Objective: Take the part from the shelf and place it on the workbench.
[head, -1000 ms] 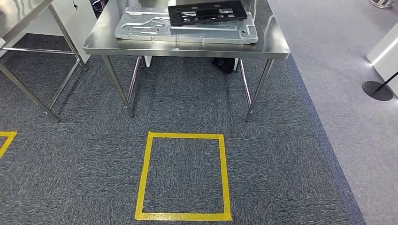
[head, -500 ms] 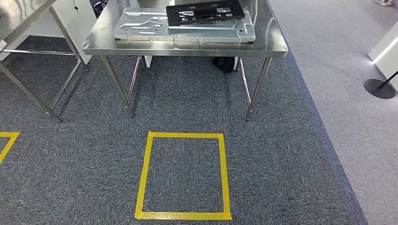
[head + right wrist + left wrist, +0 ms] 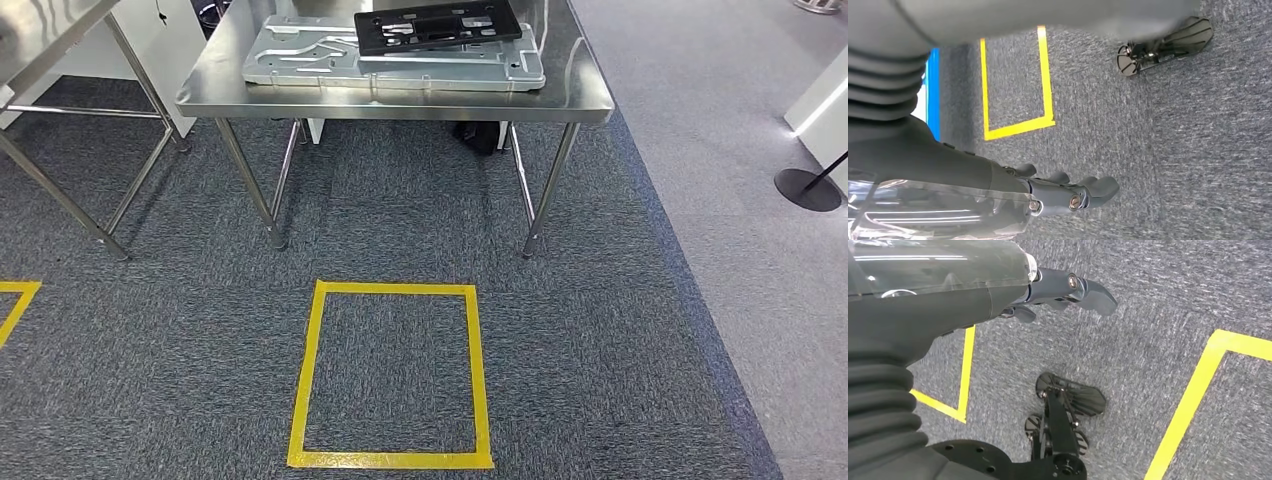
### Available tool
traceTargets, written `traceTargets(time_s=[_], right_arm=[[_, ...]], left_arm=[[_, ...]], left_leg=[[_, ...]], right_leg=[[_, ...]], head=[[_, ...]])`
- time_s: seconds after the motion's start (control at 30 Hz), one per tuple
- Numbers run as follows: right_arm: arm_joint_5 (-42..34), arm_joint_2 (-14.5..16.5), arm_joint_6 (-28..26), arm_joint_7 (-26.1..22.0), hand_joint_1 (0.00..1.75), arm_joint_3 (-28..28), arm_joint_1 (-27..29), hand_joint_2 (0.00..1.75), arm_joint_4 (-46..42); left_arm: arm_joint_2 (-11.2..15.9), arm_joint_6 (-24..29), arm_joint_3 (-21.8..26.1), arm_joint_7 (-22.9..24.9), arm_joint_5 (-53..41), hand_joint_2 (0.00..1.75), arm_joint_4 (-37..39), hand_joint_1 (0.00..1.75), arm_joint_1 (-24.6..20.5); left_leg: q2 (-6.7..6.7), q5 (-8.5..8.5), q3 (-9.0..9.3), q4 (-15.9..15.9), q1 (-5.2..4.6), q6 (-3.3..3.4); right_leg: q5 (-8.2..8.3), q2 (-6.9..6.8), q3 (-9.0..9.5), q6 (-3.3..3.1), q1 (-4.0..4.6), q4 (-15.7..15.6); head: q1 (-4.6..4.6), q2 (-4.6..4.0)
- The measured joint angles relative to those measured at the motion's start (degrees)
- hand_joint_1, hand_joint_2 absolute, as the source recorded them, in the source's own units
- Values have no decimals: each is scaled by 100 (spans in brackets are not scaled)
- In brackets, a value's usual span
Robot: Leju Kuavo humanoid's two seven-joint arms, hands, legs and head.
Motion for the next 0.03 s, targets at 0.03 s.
traceTargets(time_s=[0.03], right_arm=[[-48, -3, 5, -1, 0, 63, 10, 0, -8]], left_arm=[[7, 7, -59, 12, 41, 0, -8, 0, 11]], left_leg=[[0, 0, 0, 0, 0, 0]], right_leg=[[0, 0, 0, 0, 0, 0]], head=[[0, 0]])
